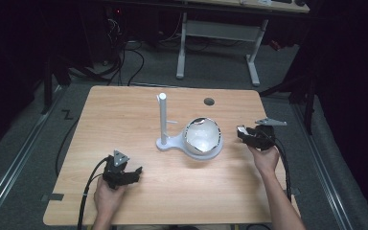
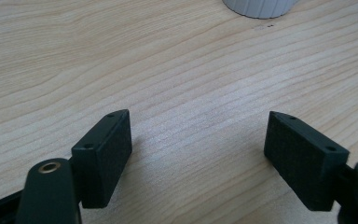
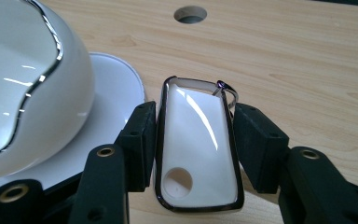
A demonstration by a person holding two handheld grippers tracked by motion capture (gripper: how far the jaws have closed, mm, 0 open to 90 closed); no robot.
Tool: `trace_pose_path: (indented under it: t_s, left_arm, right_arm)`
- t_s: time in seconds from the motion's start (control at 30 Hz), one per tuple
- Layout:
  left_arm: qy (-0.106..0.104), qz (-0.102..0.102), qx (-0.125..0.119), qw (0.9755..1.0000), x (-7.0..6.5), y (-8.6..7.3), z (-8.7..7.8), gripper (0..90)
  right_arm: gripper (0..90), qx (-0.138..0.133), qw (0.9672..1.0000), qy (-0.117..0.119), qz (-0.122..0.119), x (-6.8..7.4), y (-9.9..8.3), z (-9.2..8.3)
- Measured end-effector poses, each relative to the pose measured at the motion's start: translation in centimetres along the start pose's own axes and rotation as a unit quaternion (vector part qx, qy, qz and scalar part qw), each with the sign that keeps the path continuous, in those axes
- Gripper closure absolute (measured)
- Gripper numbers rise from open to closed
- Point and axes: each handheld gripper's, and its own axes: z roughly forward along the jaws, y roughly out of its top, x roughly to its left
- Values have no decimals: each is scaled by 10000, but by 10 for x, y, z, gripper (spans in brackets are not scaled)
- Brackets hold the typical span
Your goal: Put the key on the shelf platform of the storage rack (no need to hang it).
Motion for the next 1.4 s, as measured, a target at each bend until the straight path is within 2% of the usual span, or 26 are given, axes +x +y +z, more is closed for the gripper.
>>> trace_pose_path:
  t_s: [0.2, 0.33, 0.6, 0.9, 1.4]
  left_arm:
    - [0, 0, -1, 10000, 0, 0, 0, 236]
    - [0, -2, -1, 10000, 0, 0, 0, 236]
    - [0, 0, 0, 10000, 0, 0, 0, 236]
    - [6, 0, -4, 10000, 0, 0, 0, 236]
    - [-2, 0, 2, 10000, 0, 0, 0, 236]
  right_arm:
    - [516, -83, 9997, 167, 132, 2, 2, -15]
    - [515, -159, 9996, 221, 91, 4, 2, -25]
    - [516, -356, 9986, 354, 159, 3, -2, -46]
    - [516, -567, 9976, 399, 27, 10, -2, -68]
    - [516, -776, 9932, 841, -221, 35, -2, -97]
